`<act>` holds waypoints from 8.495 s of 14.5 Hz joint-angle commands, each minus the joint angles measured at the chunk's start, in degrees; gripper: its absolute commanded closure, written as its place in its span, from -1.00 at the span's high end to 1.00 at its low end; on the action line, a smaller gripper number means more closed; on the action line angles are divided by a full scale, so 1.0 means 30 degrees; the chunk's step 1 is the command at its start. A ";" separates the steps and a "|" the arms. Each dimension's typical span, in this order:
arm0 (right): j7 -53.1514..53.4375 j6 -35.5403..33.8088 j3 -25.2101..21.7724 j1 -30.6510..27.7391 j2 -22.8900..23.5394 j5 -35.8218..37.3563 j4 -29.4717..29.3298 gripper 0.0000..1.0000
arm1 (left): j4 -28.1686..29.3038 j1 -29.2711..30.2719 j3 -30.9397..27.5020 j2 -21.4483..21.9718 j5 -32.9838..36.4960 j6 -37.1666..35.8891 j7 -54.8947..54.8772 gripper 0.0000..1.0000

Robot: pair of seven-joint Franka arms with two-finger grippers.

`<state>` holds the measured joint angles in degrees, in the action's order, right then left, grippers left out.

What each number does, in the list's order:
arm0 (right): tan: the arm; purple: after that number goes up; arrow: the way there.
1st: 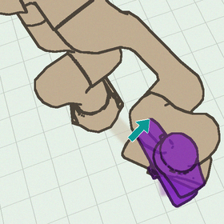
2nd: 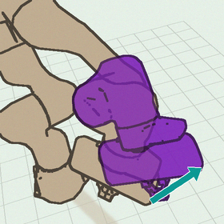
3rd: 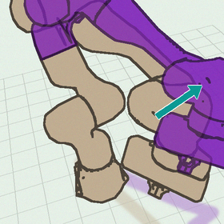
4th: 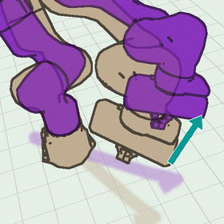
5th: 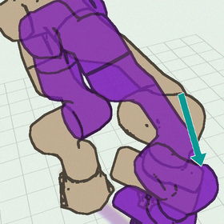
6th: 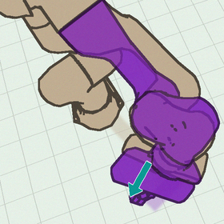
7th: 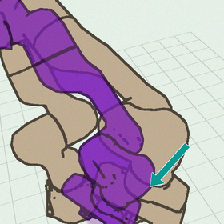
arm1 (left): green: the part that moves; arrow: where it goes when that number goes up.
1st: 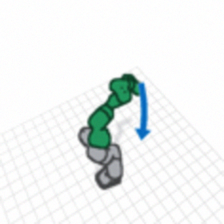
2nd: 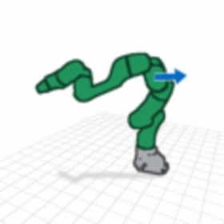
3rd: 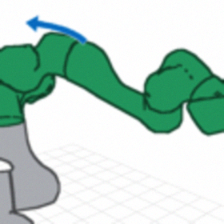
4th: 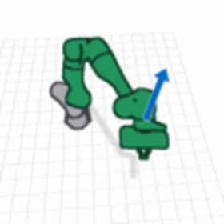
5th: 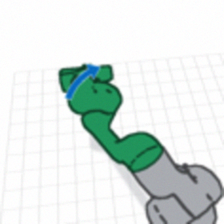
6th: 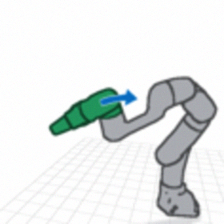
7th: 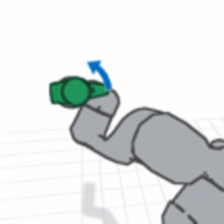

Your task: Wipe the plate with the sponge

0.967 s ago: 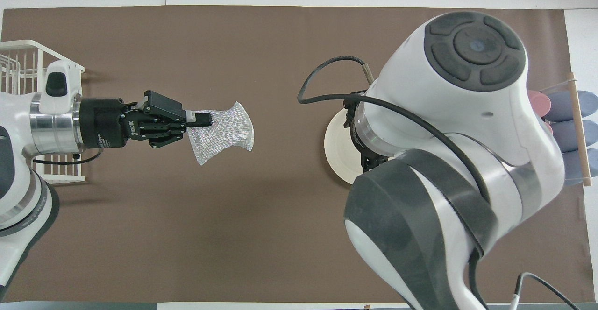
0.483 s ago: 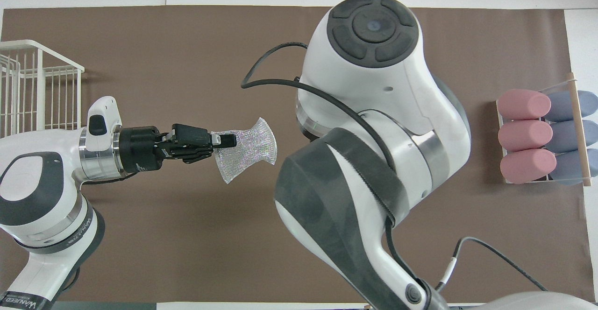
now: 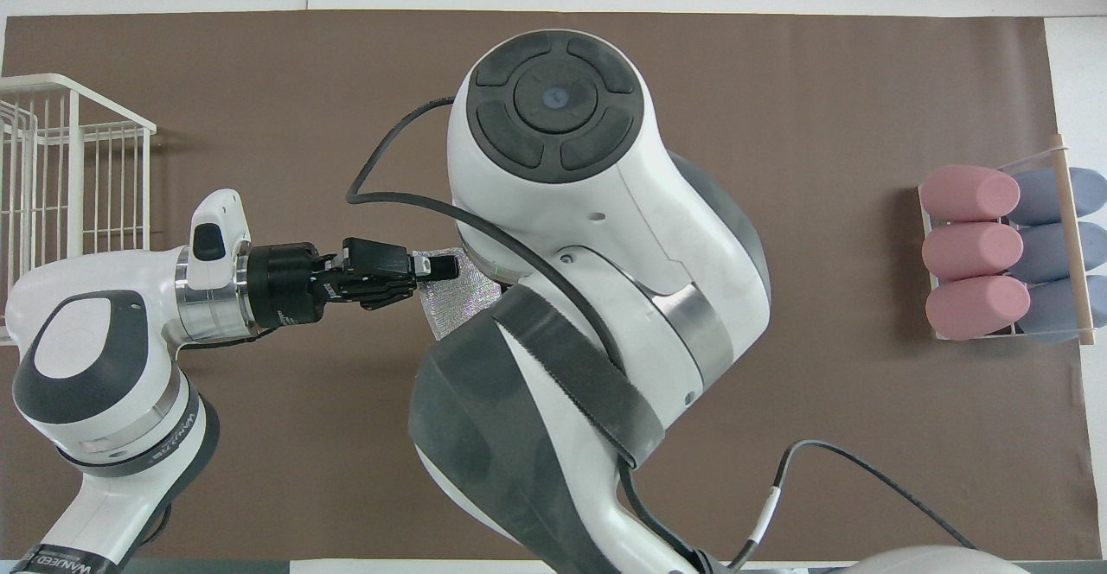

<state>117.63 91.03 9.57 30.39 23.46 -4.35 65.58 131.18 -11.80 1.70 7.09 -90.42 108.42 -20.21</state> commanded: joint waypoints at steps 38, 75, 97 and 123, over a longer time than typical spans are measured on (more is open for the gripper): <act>-0.6738 1.4981 0.0033 -0.4002 -0.6119 -0.0601 1.7866 -1.00 | 0.0688 -0.0373 -0.0099 0.1561 0.0690 0.1910 0.1575 1.00; -1.4178 1.8054 0.0004 -0.5788 -0.4245 -0.3824 2.0563 -1.00 | -0.0982 0.1473 0.0018 0.1124 2.4457 0.3234 0.5067 1.00; -0.9768 1.8760 0.0062 -0.4272 -0.4011 -0.4059 1.9514 -1.00 | -0.1011 0.1414 0.0047 0.1006 2.4457 0.3673 0.5682 1.00; 0.0342 0.5486 0.0033 0.0007 -0.3776 0.1039 0.7994 -1.00 | 0.0249 -0.0895 0.0047 0.1798 0.3246 0.2818 -0.1350 1.00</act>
<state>118.78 107.71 9.13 31.04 11.37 -2.34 90.79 130.30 -11.02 2.31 11.38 -79.19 113.14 -22.76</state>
